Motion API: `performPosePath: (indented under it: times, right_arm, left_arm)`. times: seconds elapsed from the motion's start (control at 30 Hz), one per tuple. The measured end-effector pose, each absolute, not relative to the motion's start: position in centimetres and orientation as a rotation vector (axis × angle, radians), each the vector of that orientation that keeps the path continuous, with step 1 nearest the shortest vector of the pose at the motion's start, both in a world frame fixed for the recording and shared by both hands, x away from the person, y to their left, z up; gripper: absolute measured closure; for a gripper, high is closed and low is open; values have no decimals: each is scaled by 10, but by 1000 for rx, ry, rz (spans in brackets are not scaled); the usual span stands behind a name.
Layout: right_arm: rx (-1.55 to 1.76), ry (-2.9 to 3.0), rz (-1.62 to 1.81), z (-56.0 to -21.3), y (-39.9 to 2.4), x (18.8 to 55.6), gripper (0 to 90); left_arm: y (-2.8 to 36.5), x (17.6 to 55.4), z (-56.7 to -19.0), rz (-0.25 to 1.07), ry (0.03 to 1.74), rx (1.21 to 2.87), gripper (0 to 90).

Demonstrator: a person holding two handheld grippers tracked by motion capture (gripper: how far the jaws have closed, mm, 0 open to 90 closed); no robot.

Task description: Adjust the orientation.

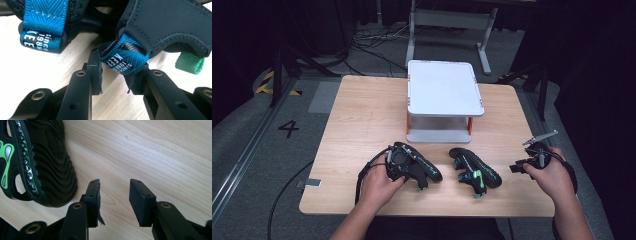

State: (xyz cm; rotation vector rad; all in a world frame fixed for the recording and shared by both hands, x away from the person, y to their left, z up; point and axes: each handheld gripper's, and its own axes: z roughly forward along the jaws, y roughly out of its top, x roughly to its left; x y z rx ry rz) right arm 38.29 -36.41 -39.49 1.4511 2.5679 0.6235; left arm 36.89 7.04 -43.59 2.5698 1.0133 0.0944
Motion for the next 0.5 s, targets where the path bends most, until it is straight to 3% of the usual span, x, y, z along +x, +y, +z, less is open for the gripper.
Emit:
performPosePath:
  times: [0.5]
  right_arm:
    - [1455,2558,629,-393,-367,382,619]
  left_arm:
    - [69,363,-423,125,1028,2522,719]
